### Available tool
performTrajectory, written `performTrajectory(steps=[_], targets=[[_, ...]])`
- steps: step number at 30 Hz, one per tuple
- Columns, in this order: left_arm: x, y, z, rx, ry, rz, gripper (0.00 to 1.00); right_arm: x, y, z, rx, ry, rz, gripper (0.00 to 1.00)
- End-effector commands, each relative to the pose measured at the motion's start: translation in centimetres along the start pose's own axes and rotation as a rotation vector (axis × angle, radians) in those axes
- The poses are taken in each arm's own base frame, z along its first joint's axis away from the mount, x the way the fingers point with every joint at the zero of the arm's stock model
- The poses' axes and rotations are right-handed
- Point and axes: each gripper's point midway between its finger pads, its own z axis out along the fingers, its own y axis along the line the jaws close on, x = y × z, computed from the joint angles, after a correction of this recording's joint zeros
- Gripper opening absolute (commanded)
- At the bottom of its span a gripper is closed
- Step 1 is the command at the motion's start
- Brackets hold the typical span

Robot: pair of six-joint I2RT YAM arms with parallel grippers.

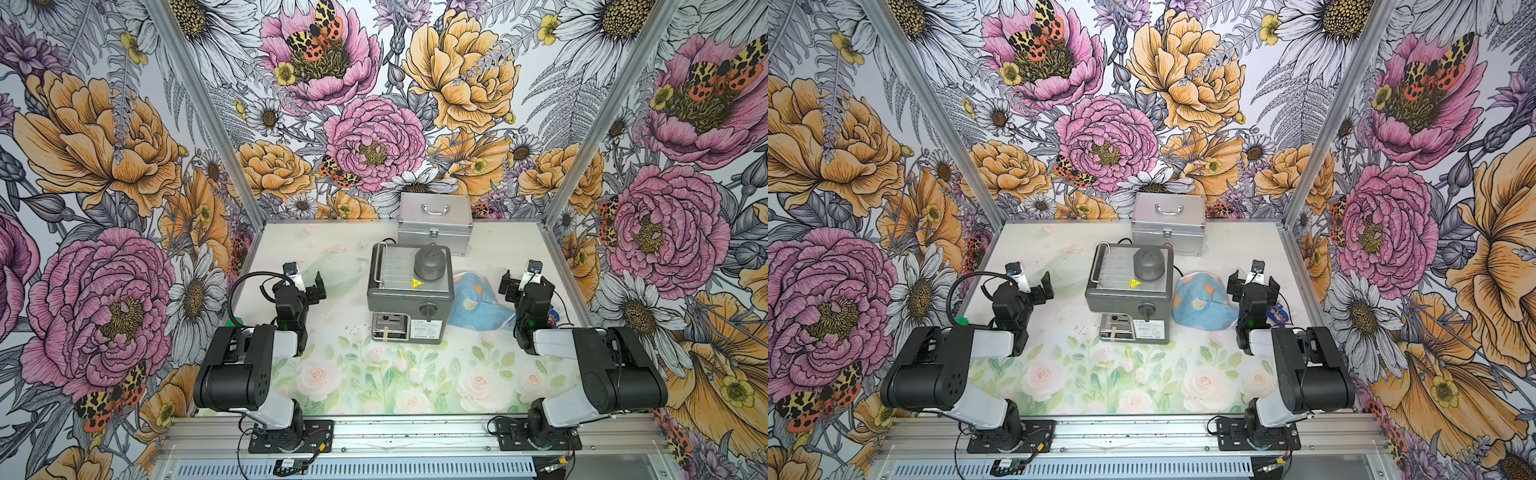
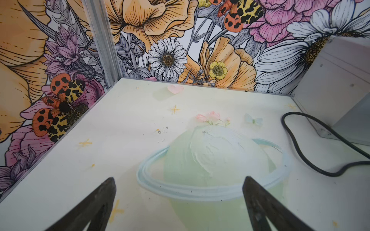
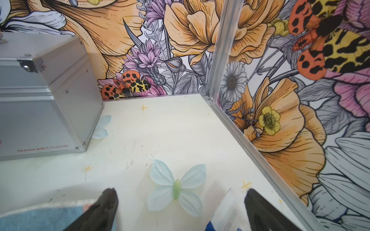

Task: Wipe the surface of a coffee machine
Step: Reset both arms

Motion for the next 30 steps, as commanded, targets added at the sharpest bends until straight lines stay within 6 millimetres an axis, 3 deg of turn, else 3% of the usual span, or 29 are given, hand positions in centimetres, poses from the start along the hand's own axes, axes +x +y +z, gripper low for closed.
performTrajectory(steps=[1,30], targets=[[-0.21,-0.15,0.04,0.021,-0.002,0.018,0.99,0.21,0.18,0.05,-0.013,-0.020,0.014,0.99],[-0.24,-0.29,0.08,0.019,0.001,0.024,0.99,0.27,0.09,0.27,-0.015,0.004,0.025,1.00]])
